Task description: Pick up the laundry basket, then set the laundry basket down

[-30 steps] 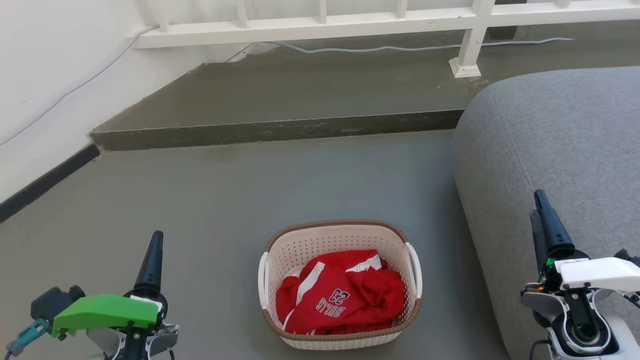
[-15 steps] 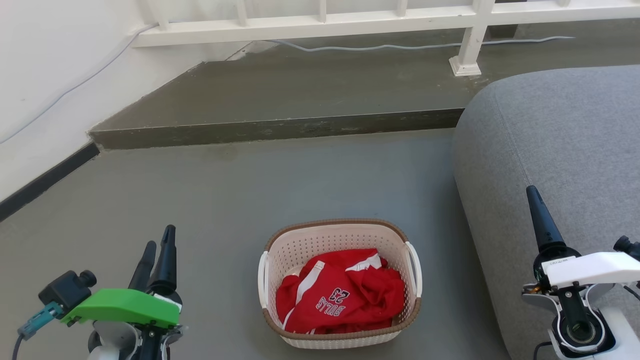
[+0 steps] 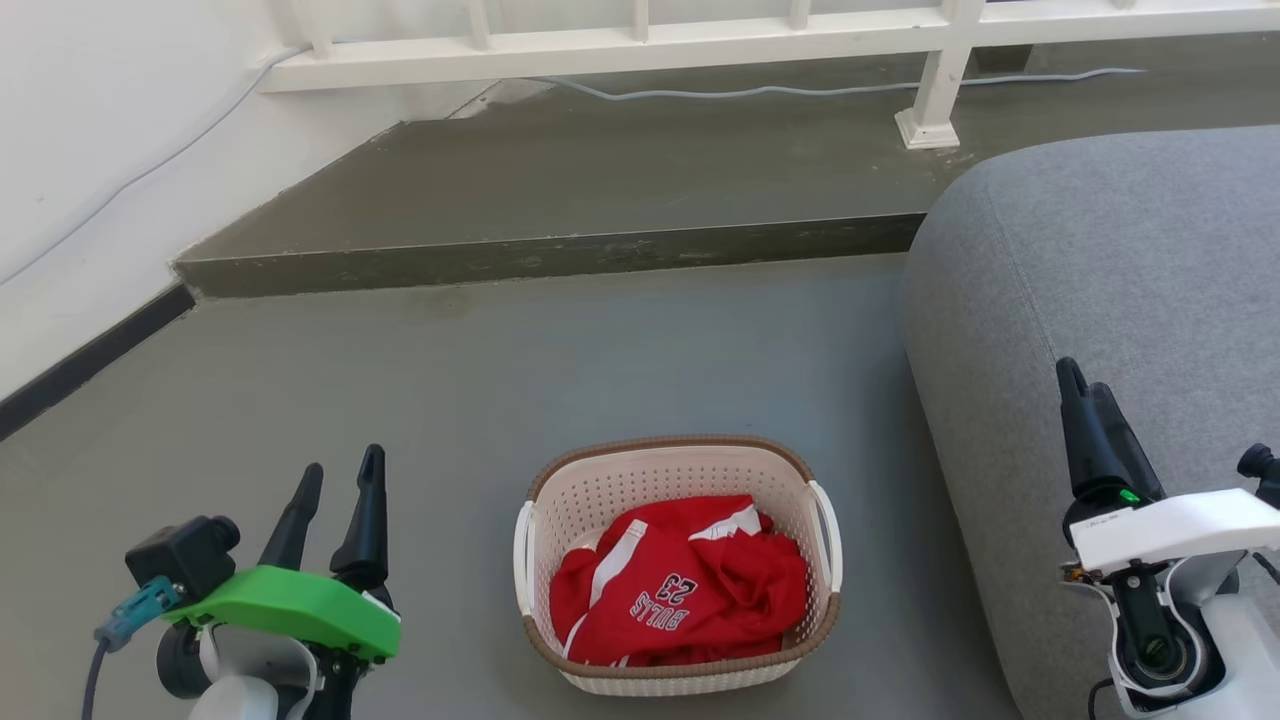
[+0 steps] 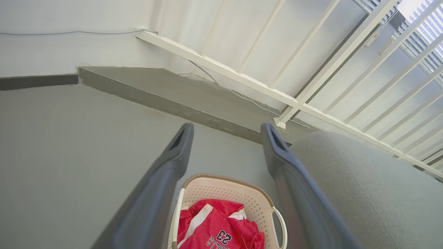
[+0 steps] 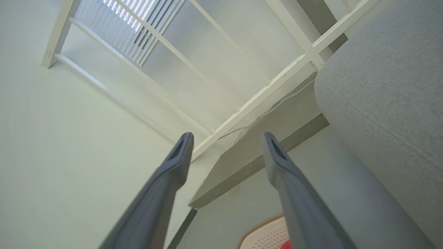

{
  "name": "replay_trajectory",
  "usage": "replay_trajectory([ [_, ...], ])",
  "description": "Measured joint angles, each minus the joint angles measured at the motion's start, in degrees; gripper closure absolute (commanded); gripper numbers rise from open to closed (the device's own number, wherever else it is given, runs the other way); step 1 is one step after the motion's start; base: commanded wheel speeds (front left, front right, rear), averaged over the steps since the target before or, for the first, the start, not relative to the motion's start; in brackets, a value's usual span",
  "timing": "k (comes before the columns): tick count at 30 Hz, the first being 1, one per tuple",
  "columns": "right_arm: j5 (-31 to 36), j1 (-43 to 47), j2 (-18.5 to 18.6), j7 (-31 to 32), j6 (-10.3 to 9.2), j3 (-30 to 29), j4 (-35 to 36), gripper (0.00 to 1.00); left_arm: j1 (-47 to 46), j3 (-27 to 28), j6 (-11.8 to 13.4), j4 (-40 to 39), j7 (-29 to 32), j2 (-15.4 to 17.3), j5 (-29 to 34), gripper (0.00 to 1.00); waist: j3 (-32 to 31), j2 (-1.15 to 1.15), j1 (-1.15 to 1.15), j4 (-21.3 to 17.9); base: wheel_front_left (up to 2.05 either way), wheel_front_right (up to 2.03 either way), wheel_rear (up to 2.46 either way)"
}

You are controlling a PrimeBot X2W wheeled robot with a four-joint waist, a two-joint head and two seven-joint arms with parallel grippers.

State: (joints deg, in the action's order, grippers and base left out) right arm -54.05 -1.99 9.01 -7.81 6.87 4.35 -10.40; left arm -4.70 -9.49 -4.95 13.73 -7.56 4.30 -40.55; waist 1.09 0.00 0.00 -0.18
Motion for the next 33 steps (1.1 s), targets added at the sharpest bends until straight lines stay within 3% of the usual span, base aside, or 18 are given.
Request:
replay_trajectory([
  [33, 29.5, -2.2, 0.1, -6.5, -0.98, 4.6, -1.1, 0.00, -0.4, -3.7, 2.0, -1.8, -6.7, -1.2, 26.5, 0.00, 0.5, 0.00, 0.00, 0.4, 0.00, 0.00, 0.00],
])
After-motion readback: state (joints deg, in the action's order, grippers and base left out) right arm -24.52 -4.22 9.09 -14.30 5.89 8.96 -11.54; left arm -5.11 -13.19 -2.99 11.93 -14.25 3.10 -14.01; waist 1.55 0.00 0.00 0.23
